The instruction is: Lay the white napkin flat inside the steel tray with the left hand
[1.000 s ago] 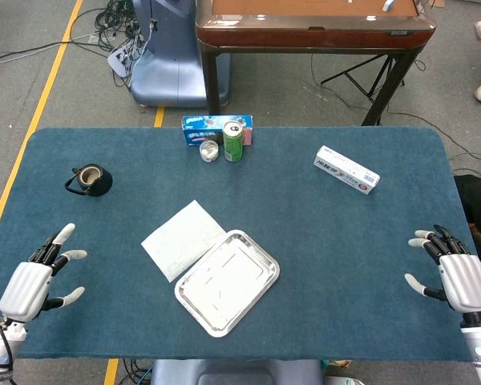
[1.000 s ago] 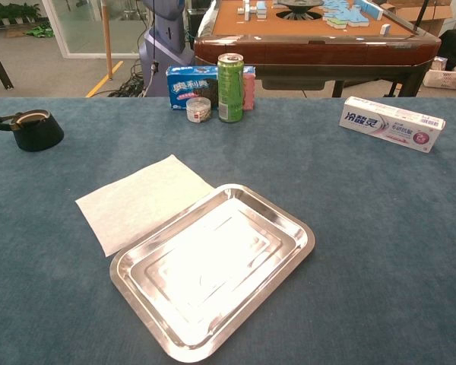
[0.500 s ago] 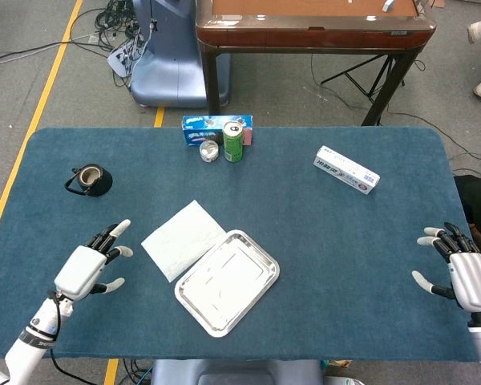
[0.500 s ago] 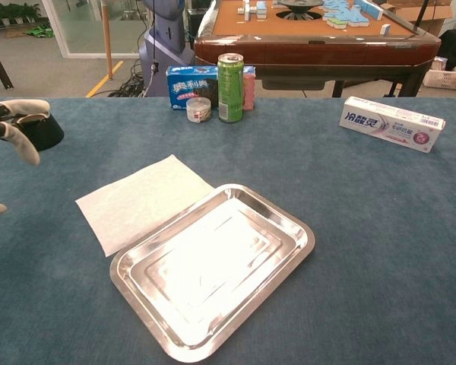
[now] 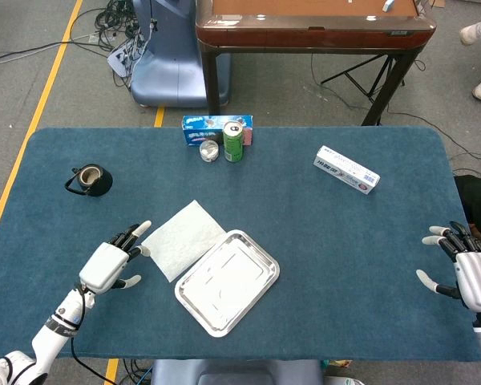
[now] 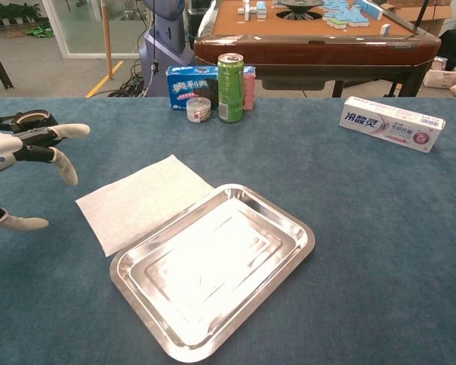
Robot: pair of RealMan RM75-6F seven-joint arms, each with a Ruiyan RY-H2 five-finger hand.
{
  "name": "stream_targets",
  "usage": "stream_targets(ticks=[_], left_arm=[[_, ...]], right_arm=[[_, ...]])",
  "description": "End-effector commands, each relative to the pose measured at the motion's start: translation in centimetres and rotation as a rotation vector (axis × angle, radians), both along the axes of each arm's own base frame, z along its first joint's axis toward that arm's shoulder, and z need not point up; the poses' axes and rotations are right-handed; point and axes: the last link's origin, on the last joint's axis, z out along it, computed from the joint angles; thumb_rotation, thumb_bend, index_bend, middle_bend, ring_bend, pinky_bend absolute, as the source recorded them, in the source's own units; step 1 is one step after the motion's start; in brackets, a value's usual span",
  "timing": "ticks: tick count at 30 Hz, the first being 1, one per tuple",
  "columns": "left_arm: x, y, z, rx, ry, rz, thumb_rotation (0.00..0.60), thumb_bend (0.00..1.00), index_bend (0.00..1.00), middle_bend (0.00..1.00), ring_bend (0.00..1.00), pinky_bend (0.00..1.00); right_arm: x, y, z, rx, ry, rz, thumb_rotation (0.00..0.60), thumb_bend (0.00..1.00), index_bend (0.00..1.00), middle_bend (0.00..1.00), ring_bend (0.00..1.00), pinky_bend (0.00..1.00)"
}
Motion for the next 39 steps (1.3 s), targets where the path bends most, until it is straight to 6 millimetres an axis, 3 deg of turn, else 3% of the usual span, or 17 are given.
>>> stream_targets(ticks=[1,19,39], left_arm=[[0.2,0.4,-0.6,-0.008,0.012,-0.003,0.6,0.17,0.4,0.0,0.0,0.24],[-0.4,1.6,-3.2,-0.015,0.083,0.018,0.6,0.17,0.41,0.0,0.0,0.26],[-1.4,2.0,-3.9,-0.014,0.115,0.04,0.6,0.17,0.41,0.0,0.0,0.27]], right_arm=[[0.0,0.0,0.0,0.0,0.0,0.001,0.6,0.21,0.35,0.25,0.1,0.2],[0.0,0.1,0.1,0.0,-0.005,0.0,0.6,0.21,0.35,0.25,0.1,0.2],[0.0,0.1,0.0,0.004,-0.003,-0.001,0.6,0.21,0.35,0.25,0.1,0.2]])
